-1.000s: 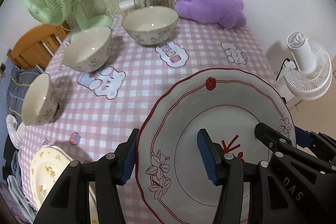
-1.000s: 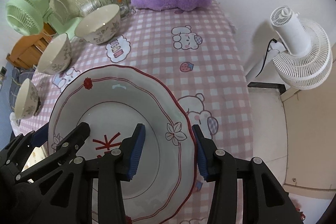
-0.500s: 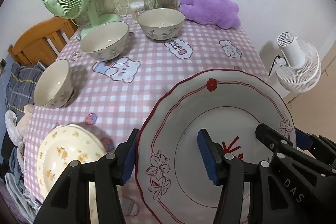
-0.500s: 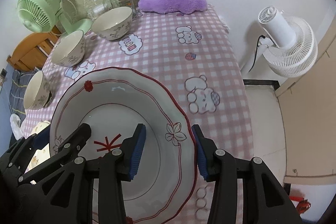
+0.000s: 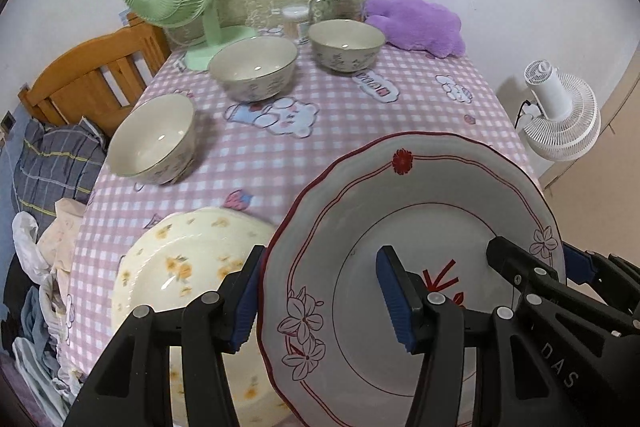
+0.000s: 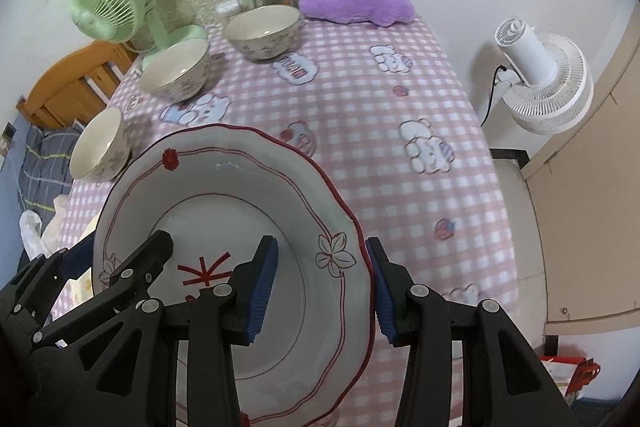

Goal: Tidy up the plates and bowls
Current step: 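Lower the white red-patterned plate onto the yellow-flower plates with both grippers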

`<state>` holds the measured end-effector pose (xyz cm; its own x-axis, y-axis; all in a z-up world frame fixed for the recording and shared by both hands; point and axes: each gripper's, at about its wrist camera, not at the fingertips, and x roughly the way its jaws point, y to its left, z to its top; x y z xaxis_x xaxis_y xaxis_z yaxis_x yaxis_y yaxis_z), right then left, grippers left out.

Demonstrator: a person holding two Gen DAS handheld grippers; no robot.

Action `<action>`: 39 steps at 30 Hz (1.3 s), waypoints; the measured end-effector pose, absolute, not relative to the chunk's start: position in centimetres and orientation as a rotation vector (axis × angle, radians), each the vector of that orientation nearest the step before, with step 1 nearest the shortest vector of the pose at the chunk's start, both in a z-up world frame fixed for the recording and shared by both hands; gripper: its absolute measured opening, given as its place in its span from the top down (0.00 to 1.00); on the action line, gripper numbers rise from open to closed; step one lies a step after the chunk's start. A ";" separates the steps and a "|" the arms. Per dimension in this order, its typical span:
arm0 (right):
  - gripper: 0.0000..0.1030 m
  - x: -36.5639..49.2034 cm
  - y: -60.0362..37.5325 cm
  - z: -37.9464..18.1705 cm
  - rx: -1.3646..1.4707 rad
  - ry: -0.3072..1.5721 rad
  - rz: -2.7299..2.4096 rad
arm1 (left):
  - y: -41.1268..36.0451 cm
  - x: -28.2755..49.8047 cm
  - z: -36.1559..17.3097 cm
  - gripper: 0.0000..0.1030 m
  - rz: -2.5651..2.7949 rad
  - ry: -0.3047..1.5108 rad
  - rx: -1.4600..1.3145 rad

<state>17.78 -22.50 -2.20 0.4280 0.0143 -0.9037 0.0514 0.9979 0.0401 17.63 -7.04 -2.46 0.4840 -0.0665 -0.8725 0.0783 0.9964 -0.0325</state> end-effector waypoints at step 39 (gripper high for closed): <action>0.53 18.7 -7.9 -9.3 -0.019 1.263 -0.006 | 6.0 17.7 -9.5 0.47 -0.045 1.168 -0.008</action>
<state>18.69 -7.94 -9.30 0.3028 -0.0151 -0.9529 -0.0057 0.9998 -0.0176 17.66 5.97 -9.48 0.3909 -0.0393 -0.9196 0.0313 0.9991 -0.0294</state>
